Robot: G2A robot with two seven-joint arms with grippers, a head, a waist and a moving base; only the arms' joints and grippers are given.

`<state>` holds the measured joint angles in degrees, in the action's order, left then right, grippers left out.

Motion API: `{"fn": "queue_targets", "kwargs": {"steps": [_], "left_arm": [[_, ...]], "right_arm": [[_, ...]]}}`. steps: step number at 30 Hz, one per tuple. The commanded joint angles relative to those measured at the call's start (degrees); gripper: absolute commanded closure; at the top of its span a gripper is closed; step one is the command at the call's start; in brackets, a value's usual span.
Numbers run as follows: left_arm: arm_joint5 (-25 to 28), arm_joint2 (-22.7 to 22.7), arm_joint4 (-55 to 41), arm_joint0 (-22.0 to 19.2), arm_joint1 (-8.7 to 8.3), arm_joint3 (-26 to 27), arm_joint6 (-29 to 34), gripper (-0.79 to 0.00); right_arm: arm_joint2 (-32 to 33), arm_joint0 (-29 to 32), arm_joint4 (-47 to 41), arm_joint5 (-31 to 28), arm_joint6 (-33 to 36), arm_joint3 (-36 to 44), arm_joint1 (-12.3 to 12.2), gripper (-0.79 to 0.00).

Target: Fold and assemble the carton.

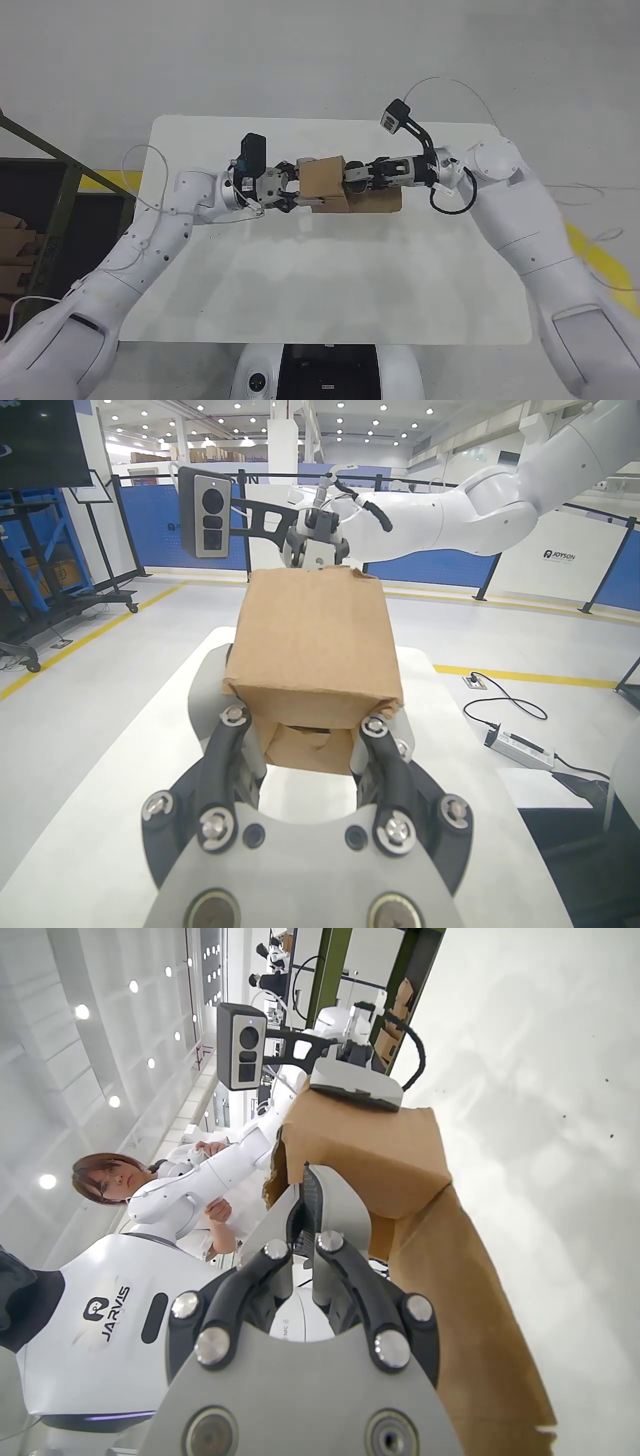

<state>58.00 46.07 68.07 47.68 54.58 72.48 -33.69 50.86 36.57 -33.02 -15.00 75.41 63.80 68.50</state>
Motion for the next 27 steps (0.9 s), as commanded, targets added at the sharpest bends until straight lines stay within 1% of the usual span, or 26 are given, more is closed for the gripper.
{"fn": "queue_targets", "kwargs": {"steps": [1,4,7,13,18,22,27], "left_arm": [[0.0,-0.1,-0.1,0.0,0.03,0.1,0.0,-0.292],[0.0,-0.2,-0.1,0.0,0.04,0.1,0.0,-0.296],[0.0,0.0,-0.3,0.1,0.02,-0.3,-0.2,-0.296],[0.0,0.9,0.1,0.5,-0.07,-0.4,-0.5,-0.286],[0.0,1.6,0.5,0.9,-0.14,0.0,-0.9,-0.283],[0.0,2.1,0.8,1.2,-0.16,0.3,-1.2,-0.283],[0.0,2.3,1.0,1.4,-0.07,0.3,-0.9,-0.283]], "right_arm": [[-0.3,-0.5,-0.2,-0.2,-0.1,-0.8,0.3,0.0],[0.1,-0.9,-0.6,-0.5,0.3,-2.6,0.4,0.0],[2.7,-0.7,-0.9,-1.1,0.5,-4.7,-0.4,0.0],[10.5,2.9,2.6,-0.6,0.0,-7.4,-3.5,0.0],[13.5,6.6,9.5,2.7,-1.5,-8.0,-5.6,0.0],[13.1,9.5,9.3,4.4,-0.7,-6.9,-5.8,0.0],[12.1,11.8,3.3,4.3,0.2,-1.9,-5.1,0.0]]}}
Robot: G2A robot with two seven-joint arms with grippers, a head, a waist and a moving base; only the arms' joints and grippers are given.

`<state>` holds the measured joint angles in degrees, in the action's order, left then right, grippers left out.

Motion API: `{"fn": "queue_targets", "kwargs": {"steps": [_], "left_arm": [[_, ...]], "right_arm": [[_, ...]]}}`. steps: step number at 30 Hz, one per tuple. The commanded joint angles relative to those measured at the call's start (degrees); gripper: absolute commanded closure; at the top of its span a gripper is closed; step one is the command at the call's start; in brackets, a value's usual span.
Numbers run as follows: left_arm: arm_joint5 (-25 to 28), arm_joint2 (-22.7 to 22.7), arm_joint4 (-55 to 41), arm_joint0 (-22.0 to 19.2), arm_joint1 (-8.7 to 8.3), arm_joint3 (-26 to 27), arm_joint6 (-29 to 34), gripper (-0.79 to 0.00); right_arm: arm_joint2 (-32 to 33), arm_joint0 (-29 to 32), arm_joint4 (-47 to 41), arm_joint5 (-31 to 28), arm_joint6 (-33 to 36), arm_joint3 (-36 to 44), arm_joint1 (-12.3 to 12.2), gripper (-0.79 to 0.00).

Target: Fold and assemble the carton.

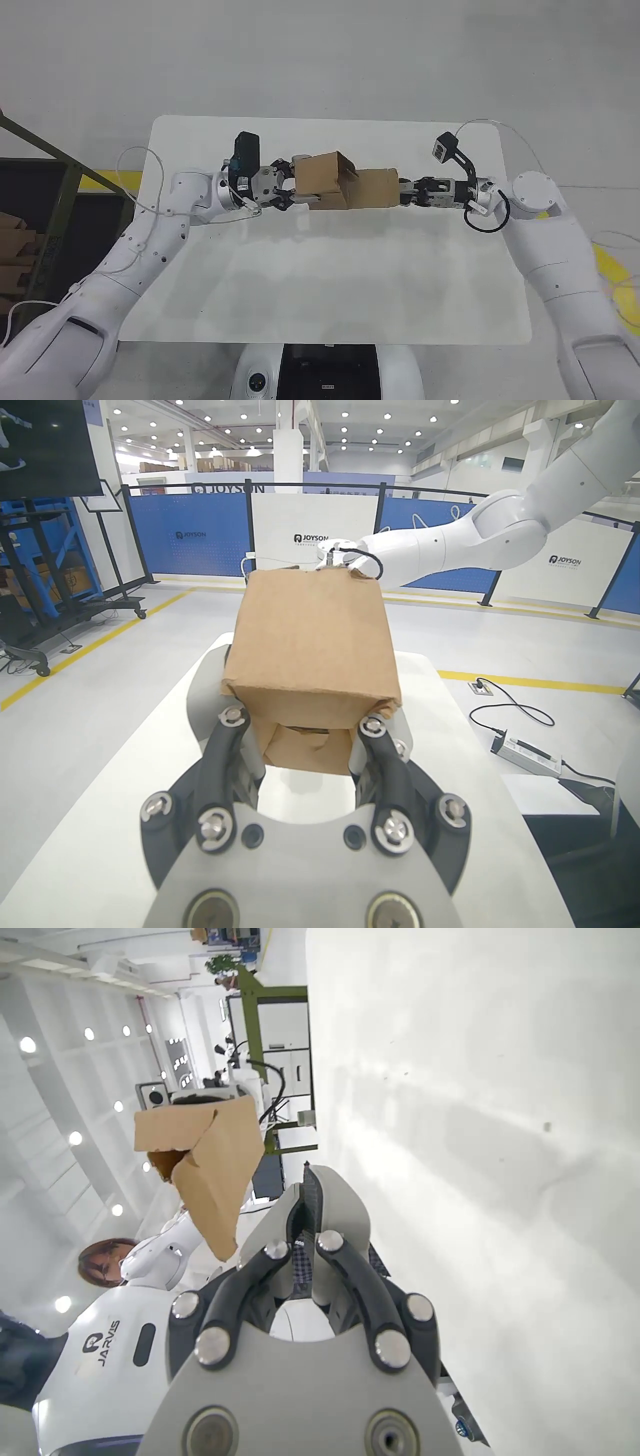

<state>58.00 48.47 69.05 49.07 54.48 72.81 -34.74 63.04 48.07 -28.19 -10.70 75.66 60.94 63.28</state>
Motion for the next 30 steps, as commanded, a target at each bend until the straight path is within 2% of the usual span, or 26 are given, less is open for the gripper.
{"fn": "queue_targets", "kwargs": {"steps": [1,8,25,28,30], "left_arm": [[0.0,-0.2,0.0,0.0,0.07,-0.1,0.3,-0.283],[0.0,-1.4,0.4,-0.5,0.31,-0.5,1.6,-0.286],[0.0,-3.0,2.1,-1.5,0.3,-1.4,3.6,-0.283],[0.0,-2.9,2.1,-1.4,0.28,-1.4,3.6,-0.28],[0.0,-2.7,2.4,-1.5,0.26,-1.4,3.8,-0.283]], "right_arm": [[-0.3,0.5,-2.3,-0.1,-0.3,1.8,0.3,0.0],[-2.5,-0.1,-2.7,0.7,-1.1,6.1,1.0,0.0],[-3.4,-2.1,-2.2,1.1,1.1,7.7,1.3,0.0],[-3.1,-1.9,-1.8,1.4,1.6,7.6,1.1,-0.04],[-2.8,-1.7,-2.1,1.7,2.0,7.8,1.0,-0.102]]}}
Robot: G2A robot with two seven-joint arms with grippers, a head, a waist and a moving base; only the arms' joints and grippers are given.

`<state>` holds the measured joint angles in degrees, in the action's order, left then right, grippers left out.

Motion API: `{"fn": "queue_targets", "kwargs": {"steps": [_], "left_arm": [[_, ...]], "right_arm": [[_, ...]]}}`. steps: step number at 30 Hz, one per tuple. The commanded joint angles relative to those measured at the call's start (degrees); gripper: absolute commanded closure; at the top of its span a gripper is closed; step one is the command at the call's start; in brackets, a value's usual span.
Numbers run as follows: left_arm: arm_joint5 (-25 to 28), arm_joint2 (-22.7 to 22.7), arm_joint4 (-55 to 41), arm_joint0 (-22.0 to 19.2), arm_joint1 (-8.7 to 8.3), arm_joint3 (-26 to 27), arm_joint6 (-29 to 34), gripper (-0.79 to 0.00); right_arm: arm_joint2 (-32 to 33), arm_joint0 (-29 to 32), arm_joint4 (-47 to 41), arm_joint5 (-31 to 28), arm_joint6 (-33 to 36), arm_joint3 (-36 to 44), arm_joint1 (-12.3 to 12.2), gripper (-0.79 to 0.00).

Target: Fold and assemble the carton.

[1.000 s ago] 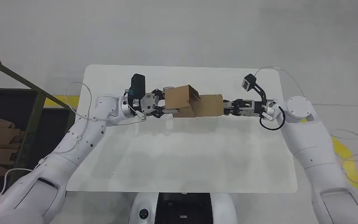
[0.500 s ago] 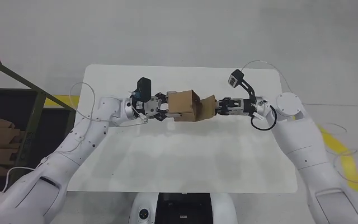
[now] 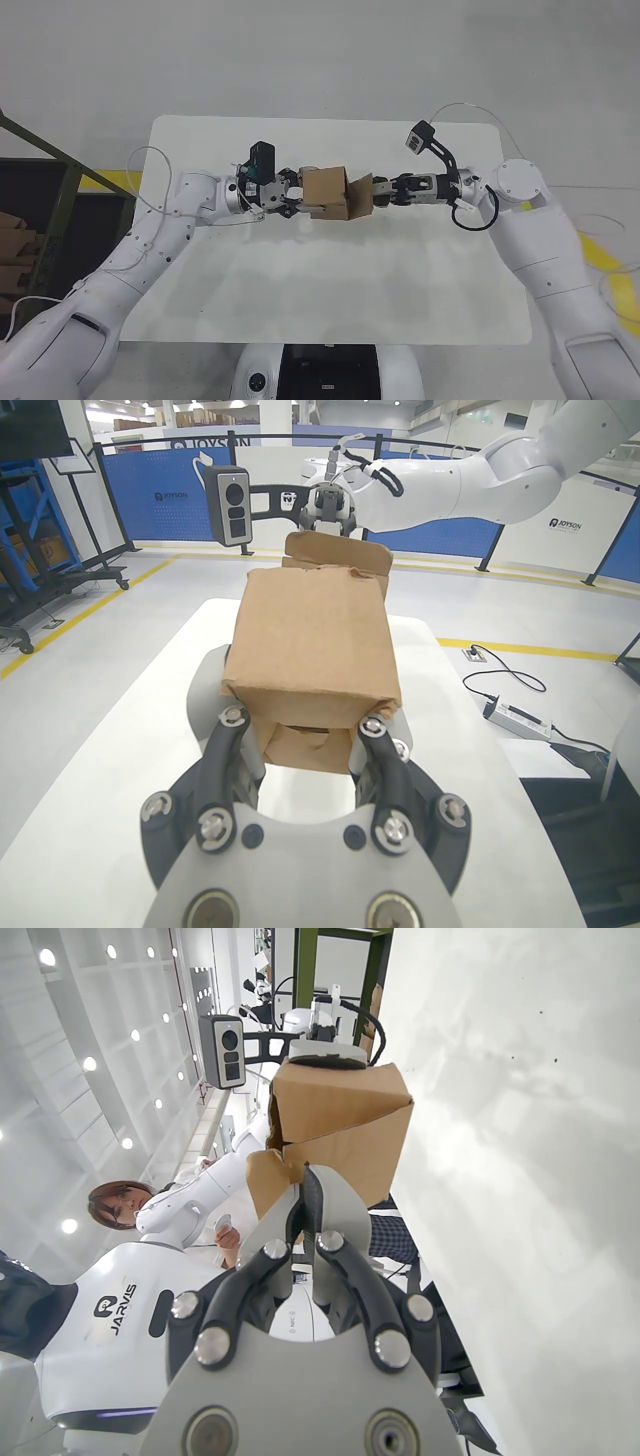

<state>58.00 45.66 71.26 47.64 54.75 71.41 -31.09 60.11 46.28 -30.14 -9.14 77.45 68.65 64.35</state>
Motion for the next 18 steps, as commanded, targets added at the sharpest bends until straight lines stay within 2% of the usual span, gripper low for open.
{"fn": "queue_targets", "kwargs": {"steps": [1,6,11,18], "left_arm": [[0.0,0.1,0.5,-0.1,-0.02,0.0,0.5,-0.28],[0.0,0.4,1.5,0.0,0.06,0.3,0.7,-0.283],[0.0,0.6,1.7,0.2,0.21,0.3,0.6,-0.28],[0.0,1.0,1.9,0.4,0.35,0.1,0.7,-0.277]], "right_arm": [[0.2,0.1,-0.5,0.4,0.7,0.5,-0.1,-0.142],[0.2,0.4,0.1,1.3,1.6,1.4,-0.3,-0.206],[-0.2,0.8,0.4,1.4,1.3,1.8,-0.2,-0.154],[0.3,1.2,-5.1,-0.2,1.4,1.7,0.1,-0.166]]}}
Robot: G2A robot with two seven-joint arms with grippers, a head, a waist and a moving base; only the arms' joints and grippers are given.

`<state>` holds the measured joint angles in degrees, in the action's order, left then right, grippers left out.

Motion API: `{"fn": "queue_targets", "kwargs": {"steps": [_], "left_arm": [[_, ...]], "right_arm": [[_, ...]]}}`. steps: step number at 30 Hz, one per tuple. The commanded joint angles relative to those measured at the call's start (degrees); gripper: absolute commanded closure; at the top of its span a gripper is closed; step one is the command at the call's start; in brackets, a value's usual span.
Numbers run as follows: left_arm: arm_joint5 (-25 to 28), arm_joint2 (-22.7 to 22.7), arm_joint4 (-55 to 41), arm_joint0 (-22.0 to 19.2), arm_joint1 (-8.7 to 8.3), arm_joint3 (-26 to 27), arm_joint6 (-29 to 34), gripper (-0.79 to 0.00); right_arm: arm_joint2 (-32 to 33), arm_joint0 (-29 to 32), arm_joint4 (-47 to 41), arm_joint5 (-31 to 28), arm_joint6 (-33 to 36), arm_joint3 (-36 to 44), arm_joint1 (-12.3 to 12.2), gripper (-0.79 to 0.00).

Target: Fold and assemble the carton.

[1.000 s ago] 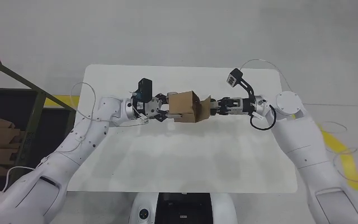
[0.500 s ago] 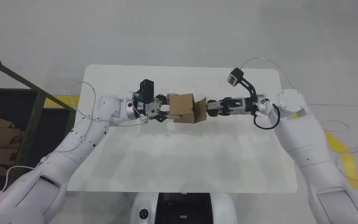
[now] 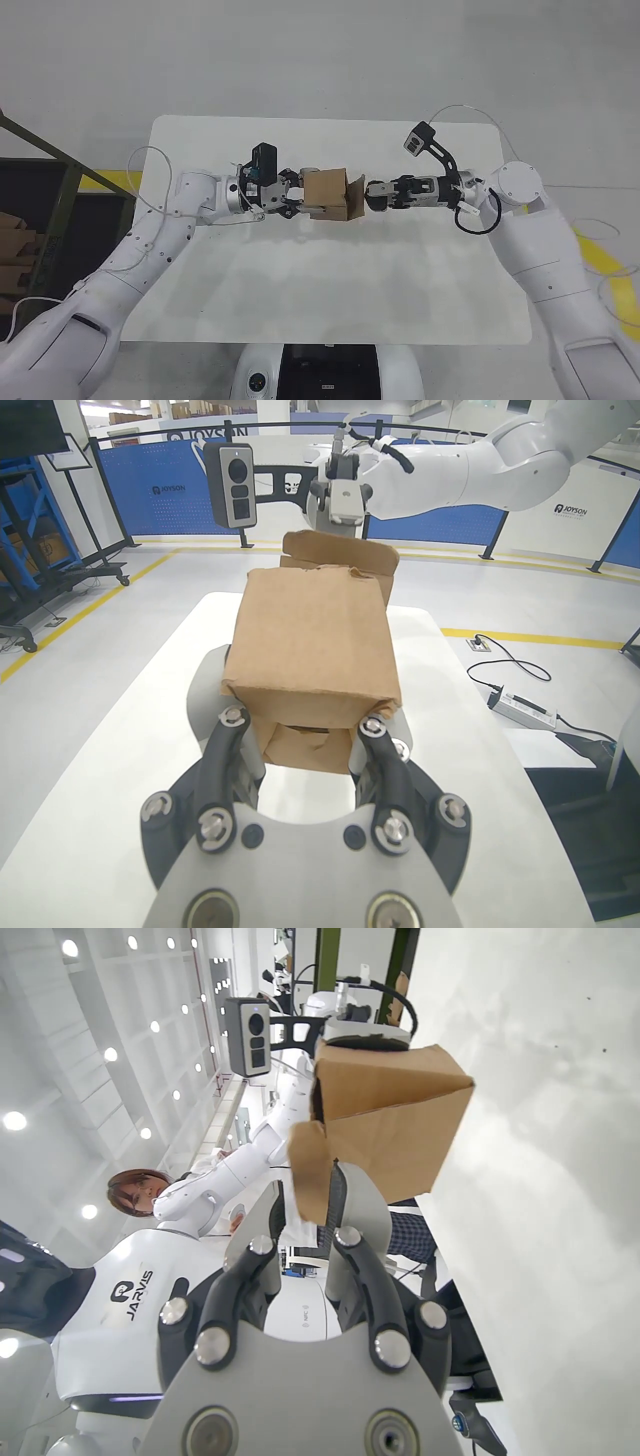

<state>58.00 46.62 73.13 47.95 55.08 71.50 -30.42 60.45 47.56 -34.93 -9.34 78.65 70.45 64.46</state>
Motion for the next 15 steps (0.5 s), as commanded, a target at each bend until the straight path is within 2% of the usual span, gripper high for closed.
{"fn": "queue_targets", "kwargs": {"steps": [1,3,6,15], "left_arm": [[0.0,0.1,0.1,0.1,0.04,0.0,0.1,-0.277],[0.0,0.2,0.2,0.1,0.07,0.0,0.1,-0.277],[0.0,0.3,0.1,0.2,0.13,0.0,0.1,-0.277],[0.0,0.9,0.2,0.5,0.21,0.6,0.1,-0.283]], "right_arm": [[-0.1,-0.1,-0.4,0.0,0.3,-0.2,0.0,-0.191],[-0.2,-0.1,-0.6,0.1,0.4,-0.2,0.1,-0.2],[-0.6,-0.1,0.4,0.5,0.5,-0.3,0.1,-0.12],[-1.1,-0.1,1.6,1.1,-0.2,-0.4,0.2,-0.086]]}}
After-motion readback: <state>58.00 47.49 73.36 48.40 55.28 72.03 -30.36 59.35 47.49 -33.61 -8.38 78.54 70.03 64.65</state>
